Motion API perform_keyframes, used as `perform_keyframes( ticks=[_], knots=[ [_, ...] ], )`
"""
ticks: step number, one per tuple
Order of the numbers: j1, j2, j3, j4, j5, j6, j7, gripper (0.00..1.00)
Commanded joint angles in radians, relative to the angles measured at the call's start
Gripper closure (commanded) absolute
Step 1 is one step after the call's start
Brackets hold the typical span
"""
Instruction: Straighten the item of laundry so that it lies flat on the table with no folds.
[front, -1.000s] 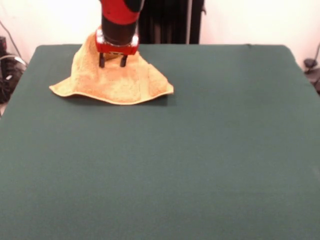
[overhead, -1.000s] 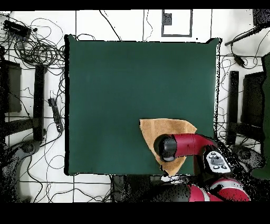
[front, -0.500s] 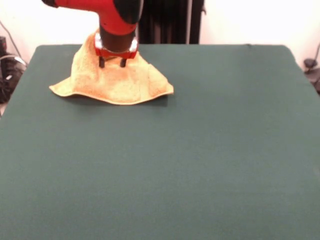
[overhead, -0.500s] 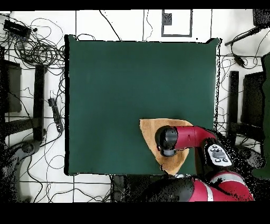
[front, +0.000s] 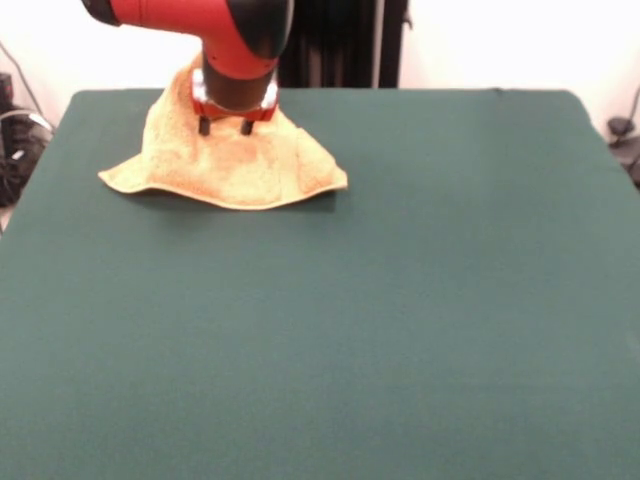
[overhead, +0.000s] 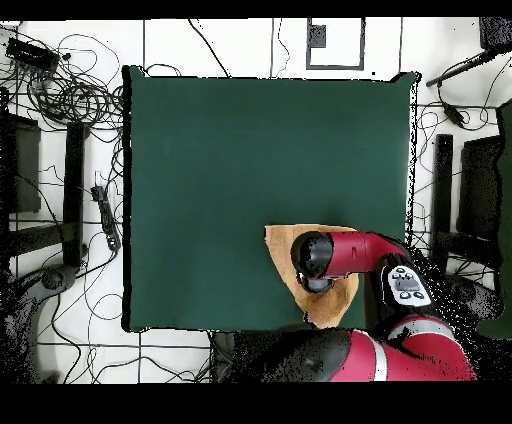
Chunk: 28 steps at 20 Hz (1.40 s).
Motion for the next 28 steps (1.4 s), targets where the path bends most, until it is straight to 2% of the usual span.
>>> perform_keyframes(
  ticks=[1,8,12,18,28],
  knots=[
    [0.045,0.242,0.19,-0.131,0.127,-0.442,0.251,0.0],
    [0.061,0.211,0.197,-0.114,0.168,-0.433,0.259,0.0],
    [0.066,0.172,0.204,-0.089,0.187,-0.378,0.238,0.0],
    [0.006,0.093,0.261,0.012,0.215,-0.328,0.147,0.0],
    [-0.039,0.053,0.303,0.062,0.237,-0.301,0.108,0.0]
  ],
)
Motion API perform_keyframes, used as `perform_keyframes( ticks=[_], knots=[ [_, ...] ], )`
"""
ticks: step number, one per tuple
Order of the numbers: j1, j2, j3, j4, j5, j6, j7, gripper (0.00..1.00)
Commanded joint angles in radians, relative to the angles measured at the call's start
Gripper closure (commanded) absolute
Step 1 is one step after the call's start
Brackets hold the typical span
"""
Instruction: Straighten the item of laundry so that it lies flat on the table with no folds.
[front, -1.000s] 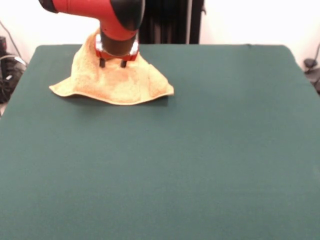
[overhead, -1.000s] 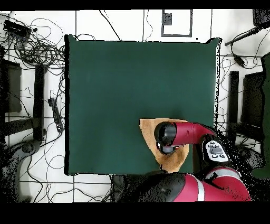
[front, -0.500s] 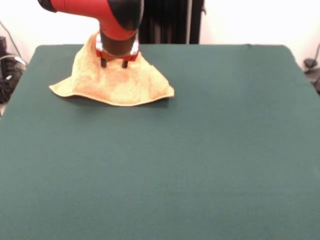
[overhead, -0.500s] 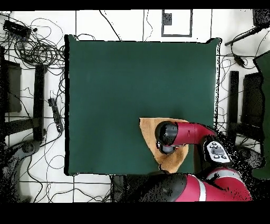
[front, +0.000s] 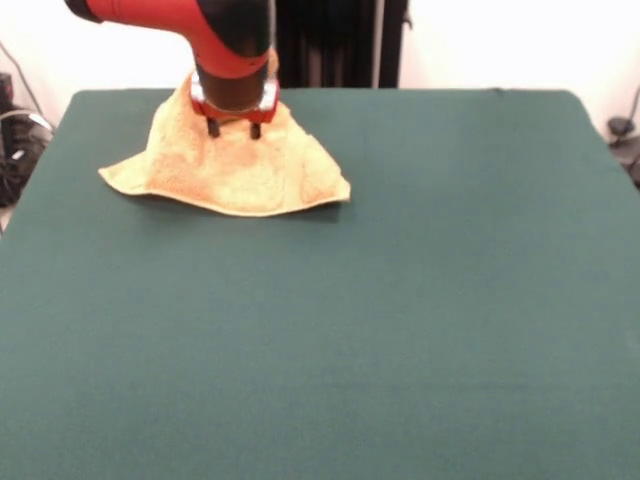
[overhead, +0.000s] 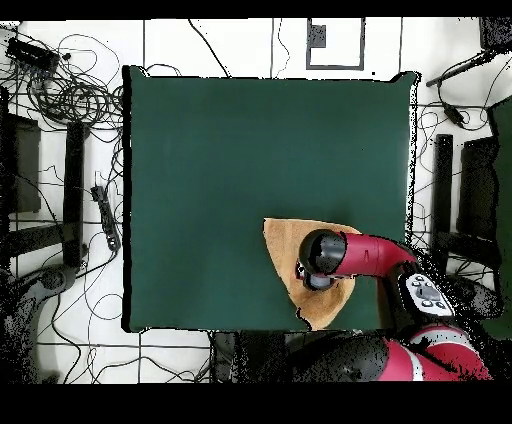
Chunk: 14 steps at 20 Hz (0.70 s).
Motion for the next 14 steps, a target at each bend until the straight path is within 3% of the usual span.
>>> perform_keyframes(
  ticks=[1,14],
  knots=[
    [0.034,0.069,0.267,0.027,0.13,-0.287,0.112,0.0],
    [0.072,0.083,0.245,-0.025,0.19,-0.278,0.182,0.0]
  ],
)
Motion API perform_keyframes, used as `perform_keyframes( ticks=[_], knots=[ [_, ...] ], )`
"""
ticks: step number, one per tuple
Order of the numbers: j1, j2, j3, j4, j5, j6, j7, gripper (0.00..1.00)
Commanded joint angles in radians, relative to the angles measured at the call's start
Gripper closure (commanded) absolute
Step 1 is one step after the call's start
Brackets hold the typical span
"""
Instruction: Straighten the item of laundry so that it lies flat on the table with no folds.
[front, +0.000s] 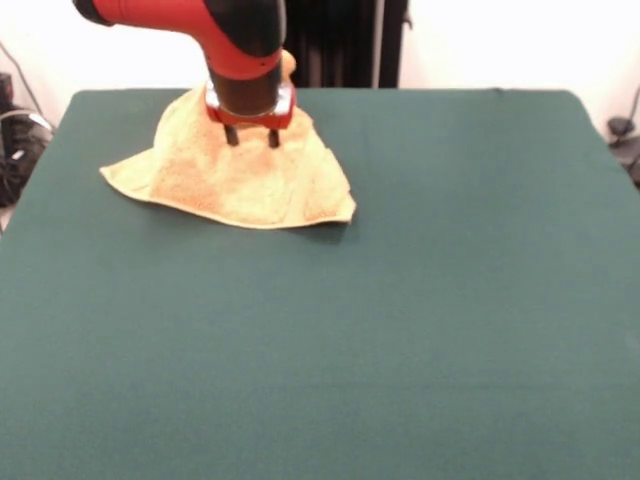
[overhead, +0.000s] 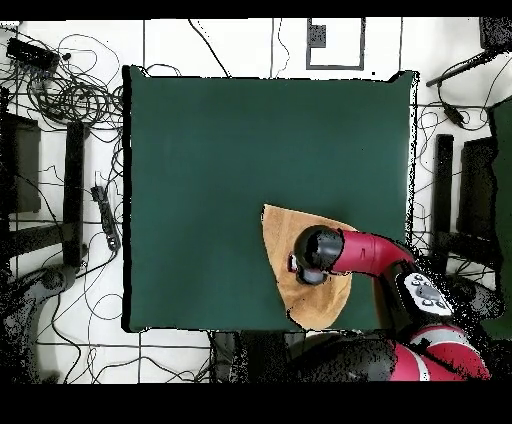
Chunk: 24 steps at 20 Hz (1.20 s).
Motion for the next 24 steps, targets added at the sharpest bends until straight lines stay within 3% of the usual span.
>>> perform_keyframes(
  ticks=[1,24],
  knots=[
    [0.085,0.094,0.203,-0.047,0.14,-0.247,0.187,0.0],
    [0.276,0.193,0.018,-0.226,0.326,-0.256,0.35,0.0]
  ],
)
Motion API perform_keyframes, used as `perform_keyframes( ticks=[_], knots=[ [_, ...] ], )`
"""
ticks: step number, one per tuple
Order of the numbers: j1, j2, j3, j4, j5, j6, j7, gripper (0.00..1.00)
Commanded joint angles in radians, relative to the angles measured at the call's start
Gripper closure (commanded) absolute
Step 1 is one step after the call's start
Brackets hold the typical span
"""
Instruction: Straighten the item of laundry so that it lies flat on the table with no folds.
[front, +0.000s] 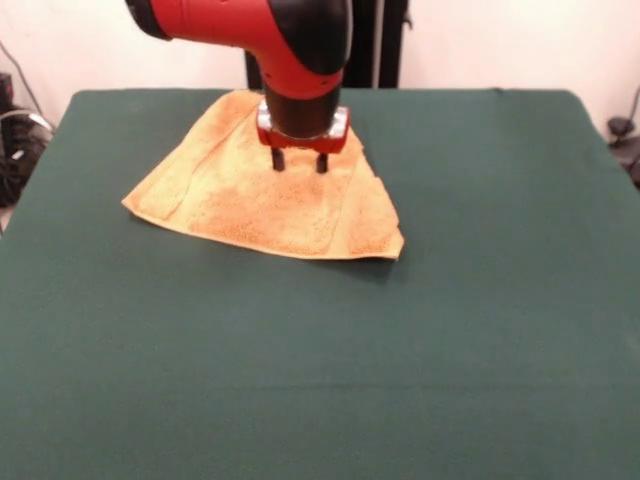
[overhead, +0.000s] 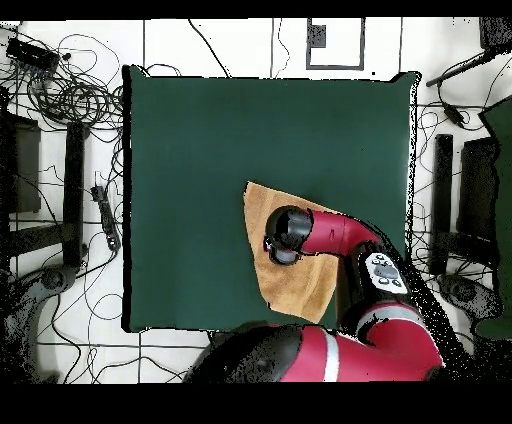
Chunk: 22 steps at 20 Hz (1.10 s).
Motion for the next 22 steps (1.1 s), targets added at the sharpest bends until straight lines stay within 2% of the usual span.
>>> perform_keyframes(
  ticks=[1,18,22],
  knots=[
    [0.112,0.169,0.074,-0.17,0.166,-0.221,0.353,0.0],
    [0.204,0.211,-0.033,-0.264,0.396,-0.123,0.401,0.0],
    [0.223,0.204,-0.051,-0.254,0.437,-0.142,0.398,0.0]
  ],
)
